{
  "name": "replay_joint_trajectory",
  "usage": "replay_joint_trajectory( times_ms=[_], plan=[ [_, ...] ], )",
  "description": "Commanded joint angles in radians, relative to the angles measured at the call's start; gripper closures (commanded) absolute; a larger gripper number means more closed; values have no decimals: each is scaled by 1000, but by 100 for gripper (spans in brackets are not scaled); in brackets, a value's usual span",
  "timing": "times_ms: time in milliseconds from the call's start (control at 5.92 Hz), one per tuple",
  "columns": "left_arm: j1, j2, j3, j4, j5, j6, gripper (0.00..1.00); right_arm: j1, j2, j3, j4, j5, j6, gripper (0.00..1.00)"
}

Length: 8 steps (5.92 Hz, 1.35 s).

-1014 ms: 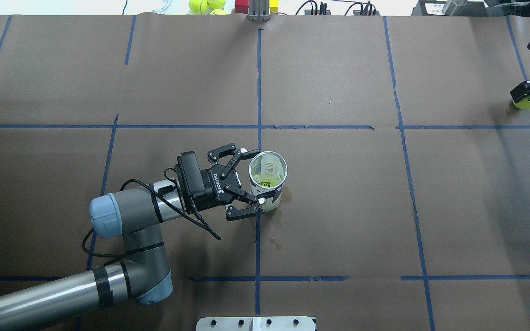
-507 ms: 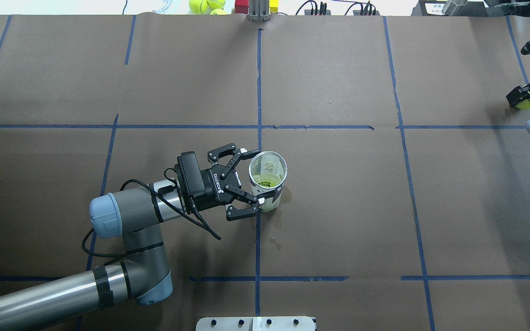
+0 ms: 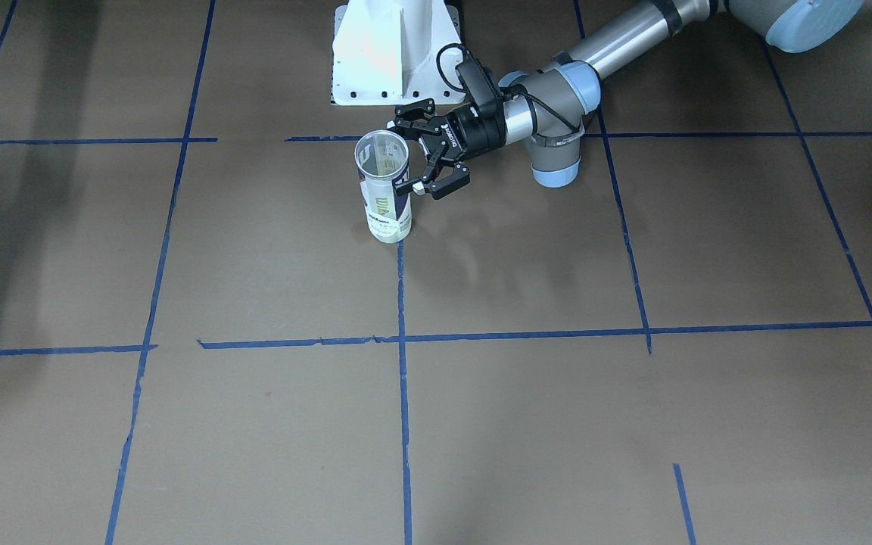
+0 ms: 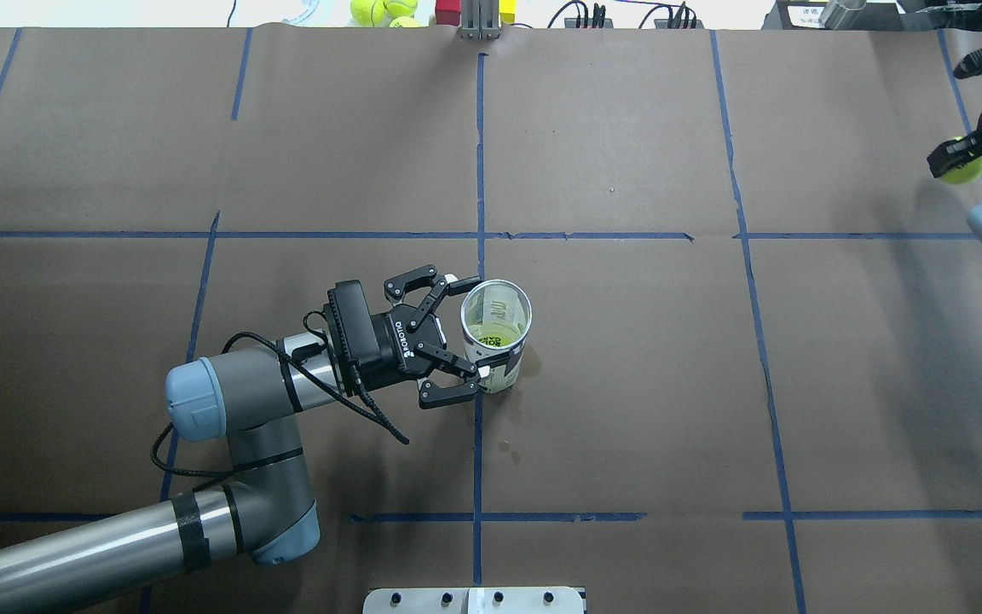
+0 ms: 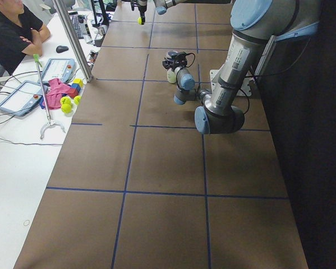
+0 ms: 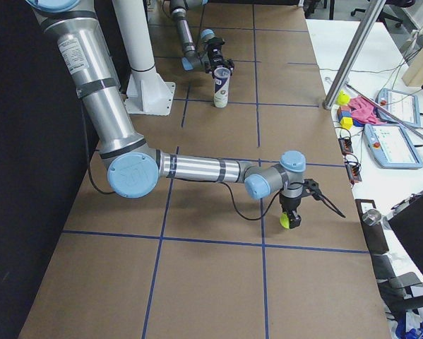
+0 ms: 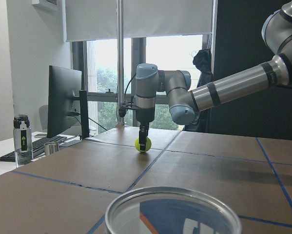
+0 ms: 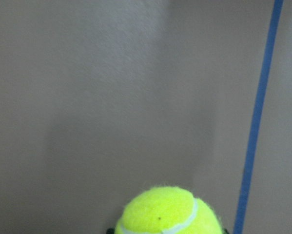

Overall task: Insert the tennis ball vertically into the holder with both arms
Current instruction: 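Grasp the second tennis ball with the right gripper, then carry the second ball with the right gripper over the can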

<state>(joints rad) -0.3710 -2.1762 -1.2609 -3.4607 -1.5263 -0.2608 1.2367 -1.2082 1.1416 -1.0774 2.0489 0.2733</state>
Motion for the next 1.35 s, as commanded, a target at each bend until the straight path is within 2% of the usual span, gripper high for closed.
replay_joint_trajectory(
  times_ms=[0,169,338,507,676,845,1014,1183],
  plan=[
    [0,1,0,0,0,0,1,-20,-39,262,-33,120,291,100],
    [0,3,0,0,0,0,1,-116,-69,496,-117,138,505,100],
    [0,15,0,-11,0,-2,1,-226,-51,724,-283,132,700,100],
    [0,22,-2,-18,0,-2,1,-308,7,860,-391,117,851,100],
    [1,21,-3,-18,0,-2,1,-394,80,897,-424,85,1014,100],
    [3,21,-3,-18,0,-2,1,-484,149,894,-426,-5,1115,100],
    [3,21,-5,-18,0,-2,1,-543,206,888,-456,-59,1158,100],
    [3,19,-5,-18,0,-2,1,-586,282,885,-543,-100,1167,100]
  ],
)
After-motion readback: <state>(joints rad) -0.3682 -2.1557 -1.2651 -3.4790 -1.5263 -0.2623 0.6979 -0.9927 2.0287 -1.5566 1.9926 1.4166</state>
